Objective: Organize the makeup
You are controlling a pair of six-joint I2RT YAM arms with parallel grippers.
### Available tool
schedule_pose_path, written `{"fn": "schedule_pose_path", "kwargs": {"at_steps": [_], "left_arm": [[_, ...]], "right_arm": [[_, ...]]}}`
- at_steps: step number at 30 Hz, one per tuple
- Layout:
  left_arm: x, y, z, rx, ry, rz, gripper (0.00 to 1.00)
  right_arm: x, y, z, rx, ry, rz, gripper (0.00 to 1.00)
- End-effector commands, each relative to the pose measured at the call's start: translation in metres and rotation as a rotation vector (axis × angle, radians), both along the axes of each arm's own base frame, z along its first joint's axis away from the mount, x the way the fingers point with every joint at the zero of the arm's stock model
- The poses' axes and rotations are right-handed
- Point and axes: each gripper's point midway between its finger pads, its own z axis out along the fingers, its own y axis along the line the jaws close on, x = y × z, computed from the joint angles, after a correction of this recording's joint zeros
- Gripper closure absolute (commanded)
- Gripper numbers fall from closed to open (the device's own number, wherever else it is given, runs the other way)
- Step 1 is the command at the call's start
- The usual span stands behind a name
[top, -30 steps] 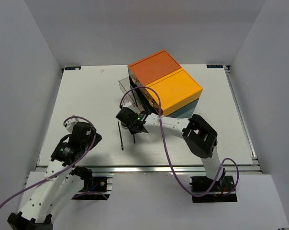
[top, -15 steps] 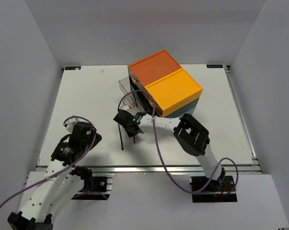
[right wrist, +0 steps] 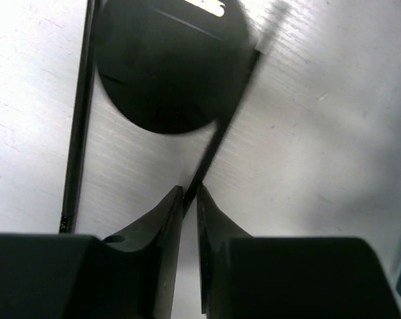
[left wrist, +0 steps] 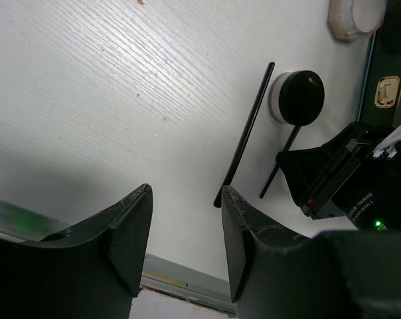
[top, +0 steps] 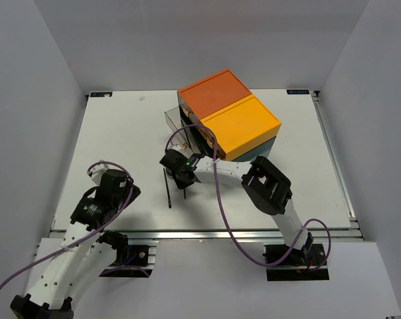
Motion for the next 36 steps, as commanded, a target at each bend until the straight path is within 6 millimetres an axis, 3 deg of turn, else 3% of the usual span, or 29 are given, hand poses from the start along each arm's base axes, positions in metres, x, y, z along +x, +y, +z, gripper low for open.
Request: {"fn": "schedule_pose_path", "kwargs": {"at_steps": [1,10,14,16,19,23,29,36], "left_arm": [[-0.001,0.005,0.004,0.018,-0.013,0.011,0.44],[0.003,0.003,0.005,0.023,-0.021,0.0,0.44],[0.005,0.001,0.005,0.024,-0.023,-0.013,0.44],[0.006,0.0,0.006,0.021,-0.026,-0.016,0.44],[0.007,-0.001,0.006,0.017,-0.03,-0.02,0.44],[0.007,-0.002,0.007,0.013,-0.037,-0.023,0.44],[0.009,-0.002,0.01,0.022,-0.04,-0.029,0.44],[0.014,-0.005,0.011,0.02,-0.042,-0.039,0.44]], "right_arm": [[-0.025,-0.018,-0.033,-0.067,0.115,0.009,0.82],[-0.018,-0.031,-0.029,-0.111,0.086,0.068,0.86],[-0.012,-0.051,-0.034,-0.153,0.092,0.092,0.91],[-0.01,-0.062,-0.039,-0.177,0.108,0.098,0.99],[-0.006,-0.074,-0.042,-0.19,0.115,0.114,1.0],[0.007,-0.069,-0.031,-0.156,0.058,0.137,1.0],[0.032,-0.039,0.011,-0.052,-0.062,0.156,1.0],[0.036,-0.027,0.04,0.015,-0.097,0.168,1.0]]}}
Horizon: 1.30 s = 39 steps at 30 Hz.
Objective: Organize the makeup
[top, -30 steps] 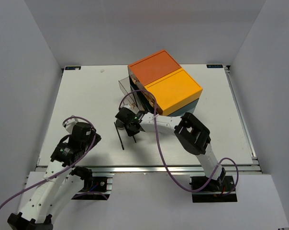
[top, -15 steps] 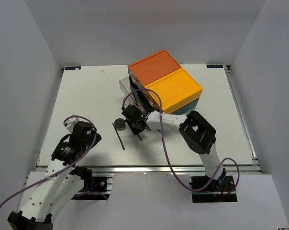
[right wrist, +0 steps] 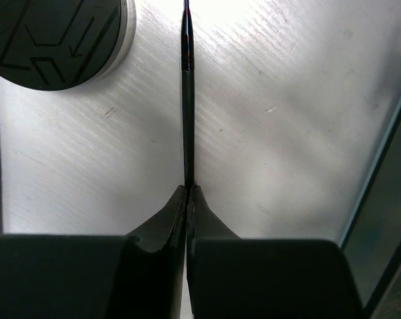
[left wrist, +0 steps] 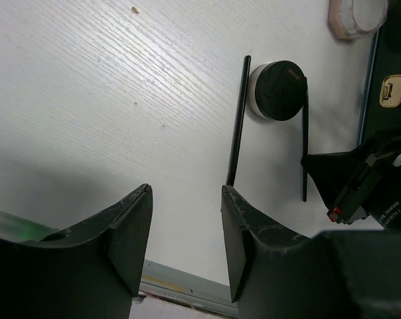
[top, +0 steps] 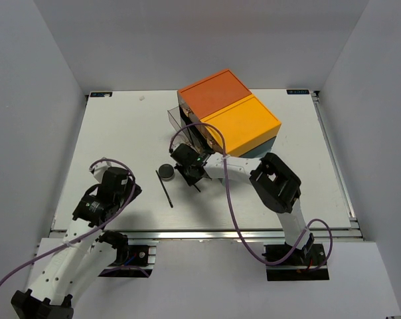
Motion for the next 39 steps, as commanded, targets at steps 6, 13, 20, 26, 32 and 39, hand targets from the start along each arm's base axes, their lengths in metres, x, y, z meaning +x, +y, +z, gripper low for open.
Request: {"fn": "schedule_pose_path", "kwargs": {"at_steps": [6,13,20,26,32,39], "left_arm": [[0.01,-0.007,0.01,-0.012,-0.031,-0.019,0.44],[0.011,-0.007,0.01,-0.017,-0.029,-0.014,0.44],[0.013,-0.01,0.01,-0.029,-0.031,-0.017,0.44],[0.019,-0.016,0.008,-0.047,-0.032,-0.025,0.44],[0.02,-0.018,0.006,-0.052,-0.026,-0.033,0.44],[0.021,-0.022,0.004,-0.071,-0.027,-0.039,0.44]], "right_arm": [[0.001,0.013,0.059,0.11,-0.041,0.026,1.0],[-0.003,0.034,0.097,0.194,-0.077,0.07,1.0],[0.001,0.052,0.167,0.325,-0.178,0.116,1.0],[0.033,0.048,0.234,0.386,-0.397,0.084,1.0],[0.056,0.026,0.256,0.36,-0.513,0.017,1.0],[0.085,-0.017,0.232,0.243,-0.556,-0.058,1.0]]}}
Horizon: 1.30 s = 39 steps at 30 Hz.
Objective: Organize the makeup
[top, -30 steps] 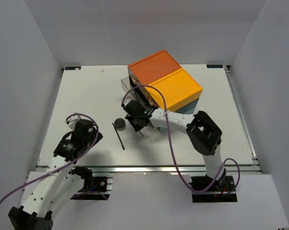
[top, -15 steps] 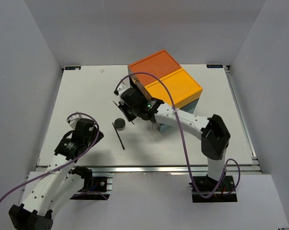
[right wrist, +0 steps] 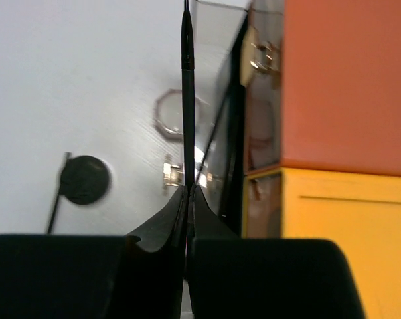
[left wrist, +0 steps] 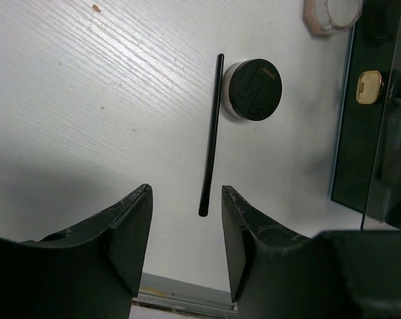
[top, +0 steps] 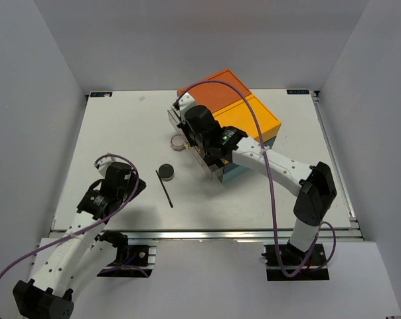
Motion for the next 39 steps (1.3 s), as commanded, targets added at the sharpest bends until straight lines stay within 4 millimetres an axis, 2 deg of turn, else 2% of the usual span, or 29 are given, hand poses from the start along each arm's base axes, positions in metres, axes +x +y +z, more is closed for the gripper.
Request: {"fn": "schedule_pose_path", "kwargs": {"at_steps": [1,5,10,16,20,22,23,24,25,26,27,28,29,30,31,32,36,39], "left_arm": [[0.004,-0.006,0.004,-0.029,-0.024,-0.007,0.44],[0.005,-0.007,0.004,-0.029,-0.023,-0.011,0.44],[0.008,-0.011,0.001,-0.039,-0.019,-0.021,0.44],[0.013,-0.027,-0.015,-0.107,0.011,-0.044,0.42],[0.016,-0.035,-0.031,-0.143,0.033,-0.05,0.42],[0.017,-0.04,-0.041,-0.156,0.055,-0.057,0.44],[0.019,-0.041,-0.043,-0.155,0.056,-0.057,0.44],[0.02,-0.041,-0.046,-0.149,0.067,-0.054,0.44],[0.022,-0.04,-0.051,-0.134,0.08,-0.047,0.44],[0.024,-0.039,-0.054,-0.125,0.088,-0.041,0.45],[0.027,-0.039,-0.055,-0.118,0.09,-0.038,0.45],[0.028,-0.04,-0.062,-0.101,0.117,-0.035,0.46],[0.034,-0.042,-0.059,-0.084,0.113,-0.033,0.46],[0.037,-0.043,-0.061,-0.068,0.128,-0.033,0.46],[0.038,-0.046,-0.072,-0.03,0.173,-0.045,0.46],[0.044,-0.05,-0.067,-0.011,0.181,-0.05,0.46],[0.05,-0.061,-0.079,0.099,0.281,-0.083,0.48],[0.052,-0.067,-0.086,0.131,0.306,-0.105,0.49]], "right_arm": [[0.021,-0.027,0.0,-0.055,-0.066,-0.07,1.0],[0.022,-0.035,-0.019,-0.114,-0.062,-0.064,1.0],[0.021,-0.034,-0.029,-0.143,-0.049,-0.046,1.0],[0.018,-0.037,-0.044,-0.183,-0.023,-0.034,0.65],[0.016,-0.039,-0.049,-0.176,0.002,-0.03,0.64],[0.015,-0.038,-0.04,-0.144,0.003,-0.019,0.68],[0.015,-0.038,-0.028,-0.103,0.003,-0.006,0.71],[0.003,-0.022,-0.017,-0.039,0.034,0.119,0.75],[-0.001,-0.027,-0.006,-0.049,0.035,0.206,0.78],[-0.012,-0.022,0.006,-0.002,0.068,0.291,0.83],[-0.039,-0.006,0.021,0.05,0.08,0.532,1.0],[-0.044,-0.006,0.042,0.088,0.056,0.606,1.0],[-0.044,-0.014,0.057,0.122,0.043,0.634,1.0],[-0.049,-0.013,0.066,0.165,0.044,0.676,1.0],[-0.048,-0.017,0.071,0.186,0.041,0.673,1.0],[-0.045,-0.025,0.079,0.207,0.03,0.667,1.0],[-0.045,-0.039,0.086,0.26,0.057,0.679,0.54],[-0.043,-0.052,0.085,0.286,0.077,0.646,0.5]]}}
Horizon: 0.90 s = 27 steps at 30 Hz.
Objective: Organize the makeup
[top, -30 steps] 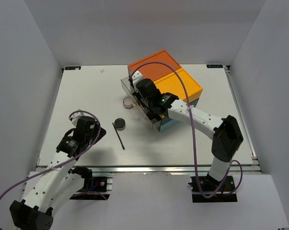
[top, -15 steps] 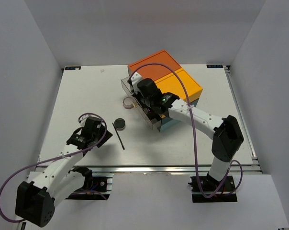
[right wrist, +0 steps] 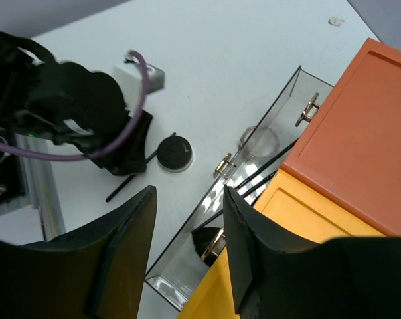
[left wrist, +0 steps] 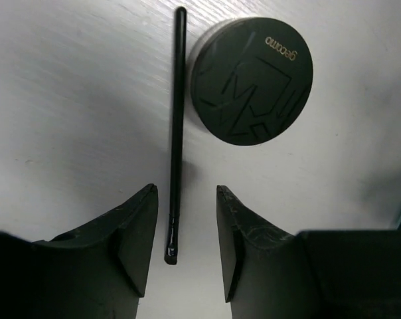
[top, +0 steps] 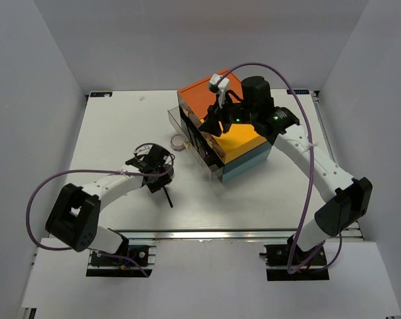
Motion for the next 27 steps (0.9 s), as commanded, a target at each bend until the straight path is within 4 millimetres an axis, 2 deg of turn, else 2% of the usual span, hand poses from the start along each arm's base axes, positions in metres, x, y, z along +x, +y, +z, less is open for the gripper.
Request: {"fn": "schedule_pose_path", "kwargs": {"at_steps": [1,6,7,13,19,22,26,27], "left_arm": [[0.003,0.002,0.002,0.062,0.002,-0.016,0.5],[0.003,0.002,-0.015,0.125,0.08,-0.046,0.52],[0.002,0.001,-0.017,0.137,0.091,-0.062,0.53],[0.006,0.001,-0.028,0.199,0.148,-0.095,0.59],[-0.014,0.008,-0.053,0.239,0.264,-0.139,0.71],[-0.027,0.012,-0.059,0.243,0.299,-0.155,0.8],[-0.036,0.018,-0.06,0.249,0.31,-0.162,1.0],[-0.038,0.02,-0.059,0.252,0.311,-0.16,1.0]], "right_arm": [[-0.012,-0.006,0.013,0.067,0.027,0.059,0.49],[-0.007,-0.027,0.013,0.095,0.052,0.004,0.49],[-0.004,-0.033,0.018,0.113,0.053,-0.015,0.49],[0.004,-0.052,0.017,0.153,0.084,-0.07,0.49],[0.01,-0.067,0.014,0.182,0.114,-0.131,0.49],[0.012,-0.075,0.016,0.193,0.118,-0.146,0.49],[0.016,-0.084,0.016,0.205,0.127,-0.167,0.49],[0.016,-0.086,0.017,0.209,0.124,-0.171,0.49]]}}
